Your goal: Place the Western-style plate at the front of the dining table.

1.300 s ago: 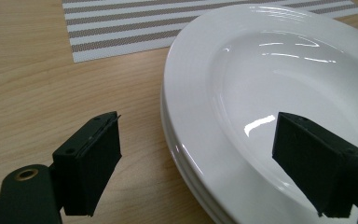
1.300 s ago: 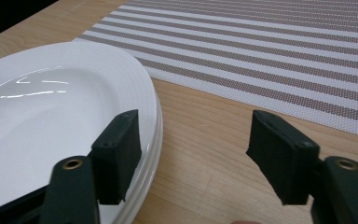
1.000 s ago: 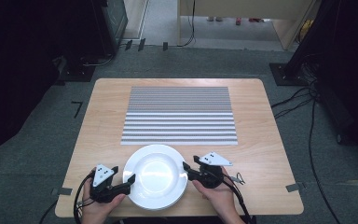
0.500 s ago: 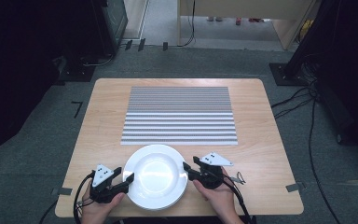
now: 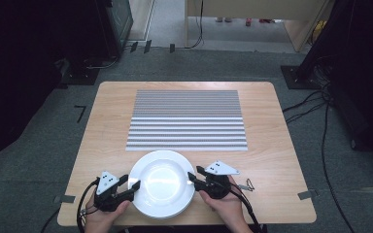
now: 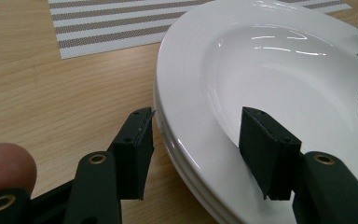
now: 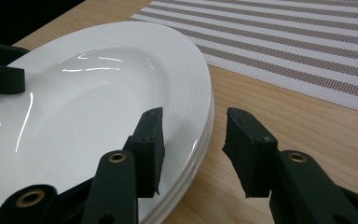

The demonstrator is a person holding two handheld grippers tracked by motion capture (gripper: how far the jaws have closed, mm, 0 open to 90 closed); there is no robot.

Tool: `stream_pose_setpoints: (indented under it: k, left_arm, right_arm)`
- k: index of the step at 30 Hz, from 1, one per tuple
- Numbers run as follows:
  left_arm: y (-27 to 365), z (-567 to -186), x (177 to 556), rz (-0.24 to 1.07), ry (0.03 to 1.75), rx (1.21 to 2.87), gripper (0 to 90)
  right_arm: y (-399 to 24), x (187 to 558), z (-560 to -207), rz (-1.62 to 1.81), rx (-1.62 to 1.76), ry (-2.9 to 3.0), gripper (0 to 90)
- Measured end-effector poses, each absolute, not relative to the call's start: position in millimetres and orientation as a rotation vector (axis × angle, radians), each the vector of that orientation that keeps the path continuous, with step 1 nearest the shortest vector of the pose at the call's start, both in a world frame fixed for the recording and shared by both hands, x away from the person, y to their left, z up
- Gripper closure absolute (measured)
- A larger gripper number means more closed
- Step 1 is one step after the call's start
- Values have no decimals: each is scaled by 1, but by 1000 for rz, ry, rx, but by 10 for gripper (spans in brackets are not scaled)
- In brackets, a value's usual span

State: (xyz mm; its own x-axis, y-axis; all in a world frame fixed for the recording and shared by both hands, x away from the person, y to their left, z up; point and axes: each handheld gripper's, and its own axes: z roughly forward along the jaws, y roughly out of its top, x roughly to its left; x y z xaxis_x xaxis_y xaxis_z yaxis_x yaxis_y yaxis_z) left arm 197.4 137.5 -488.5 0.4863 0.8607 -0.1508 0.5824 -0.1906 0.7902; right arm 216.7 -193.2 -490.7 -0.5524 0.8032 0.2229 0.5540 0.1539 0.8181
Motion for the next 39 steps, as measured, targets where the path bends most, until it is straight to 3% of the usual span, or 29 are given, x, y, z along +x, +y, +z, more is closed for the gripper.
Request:
stream_pose_setpoints:
  k: [4, 25, 39]
  left_arm:
    - [137, -489, 197, 412, 1194, 1890, 467]
    - [136, -490, 197, 411, 1188, 1892, 485]
    - [136, -490, 197, 416, 1186, 1894, 486]
  right_arm:
    - [-192, 214, -491, 1357, 1290, 2166, 544]
    - [-197, 214, -492, 1441, 1323, 2155, 722]
    - [-204, 215, -495, 1579, 1469, 2087, 725]
